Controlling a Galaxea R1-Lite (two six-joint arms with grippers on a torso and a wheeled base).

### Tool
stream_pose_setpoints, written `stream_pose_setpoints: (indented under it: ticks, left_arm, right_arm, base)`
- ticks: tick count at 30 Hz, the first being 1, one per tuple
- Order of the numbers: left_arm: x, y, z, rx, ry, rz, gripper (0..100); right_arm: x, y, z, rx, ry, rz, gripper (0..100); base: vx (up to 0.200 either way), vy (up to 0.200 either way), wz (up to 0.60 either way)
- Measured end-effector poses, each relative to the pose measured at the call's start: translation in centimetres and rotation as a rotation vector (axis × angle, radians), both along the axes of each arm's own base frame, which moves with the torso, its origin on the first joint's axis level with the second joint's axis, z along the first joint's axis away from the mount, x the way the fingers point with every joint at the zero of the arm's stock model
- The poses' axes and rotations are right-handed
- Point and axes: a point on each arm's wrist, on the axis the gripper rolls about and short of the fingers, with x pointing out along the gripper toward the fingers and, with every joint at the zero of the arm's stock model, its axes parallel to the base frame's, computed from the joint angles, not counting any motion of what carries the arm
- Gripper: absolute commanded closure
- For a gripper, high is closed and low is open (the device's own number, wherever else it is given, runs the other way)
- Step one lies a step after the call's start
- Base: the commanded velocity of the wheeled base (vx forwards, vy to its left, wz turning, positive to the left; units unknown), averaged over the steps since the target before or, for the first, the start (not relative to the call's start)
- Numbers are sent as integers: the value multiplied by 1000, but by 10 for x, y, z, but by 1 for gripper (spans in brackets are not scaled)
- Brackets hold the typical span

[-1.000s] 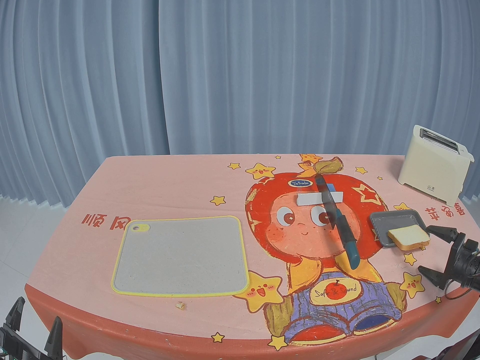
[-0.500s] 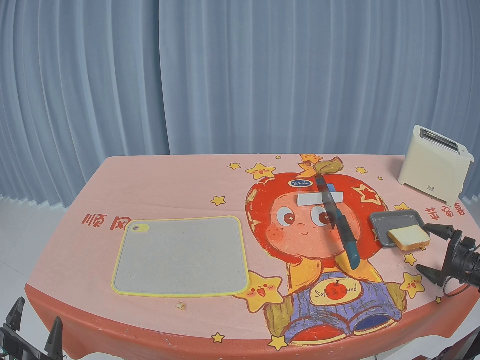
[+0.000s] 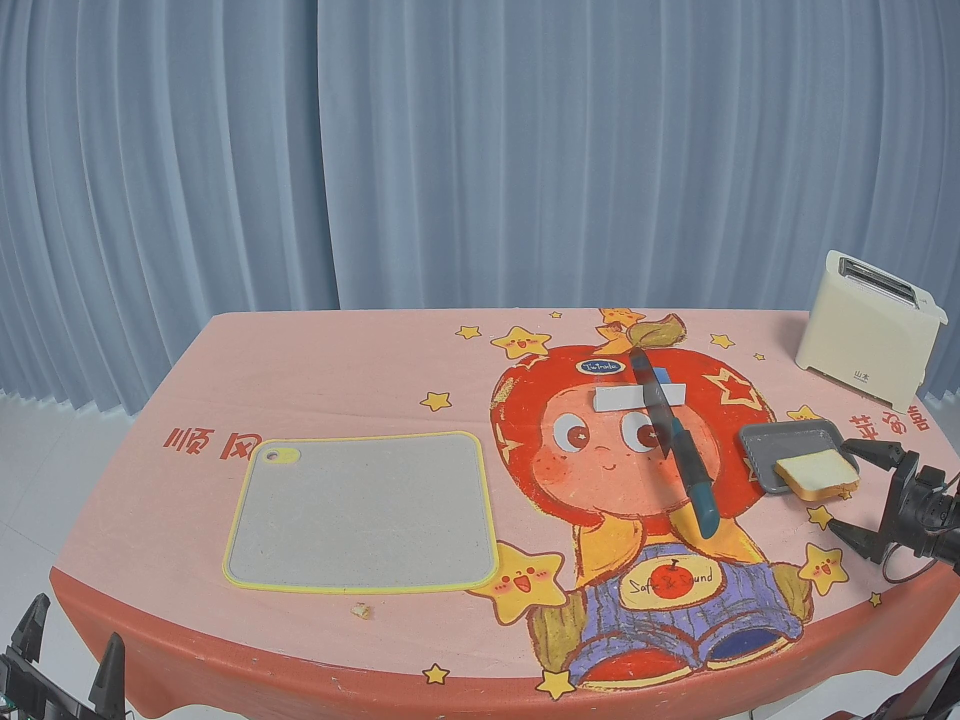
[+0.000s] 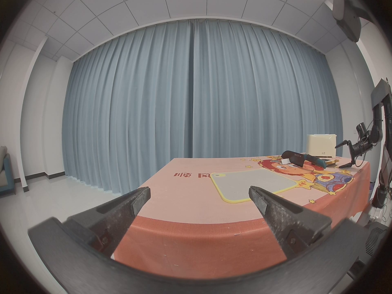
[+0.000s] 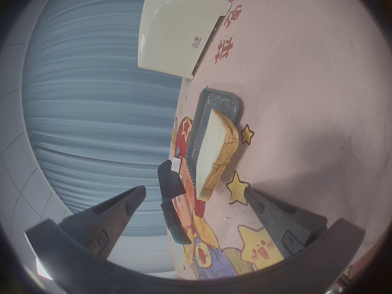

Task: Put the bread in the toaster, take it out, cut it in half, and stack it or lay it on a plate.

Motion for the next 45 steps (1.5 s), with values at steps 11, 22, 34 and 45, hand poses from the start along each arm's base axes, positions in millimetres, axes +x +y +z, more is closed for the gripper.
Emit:
stream_pose_setpoints:
  ticks: [11,22,34,45]
  left_arm:
    - [0,0,0,0,0,0,0]
    - [0,0,0,0,0,0,0]
    - [0,0,0,0,1,0,0]
    - [0,0,0,0,0,0,0]
  right_arm:
    - [8,-3,-3,8,15,3,0]
    - [22,-3,-3,9,18,18,0]
    - [26,-4,-4,10,21,19,100]
    - [16,1,-14,24,88,19,100]
  base:
    - [0,0,0]
    - [0,0,0]
    - [0,0,0]
    - [0,0,0]
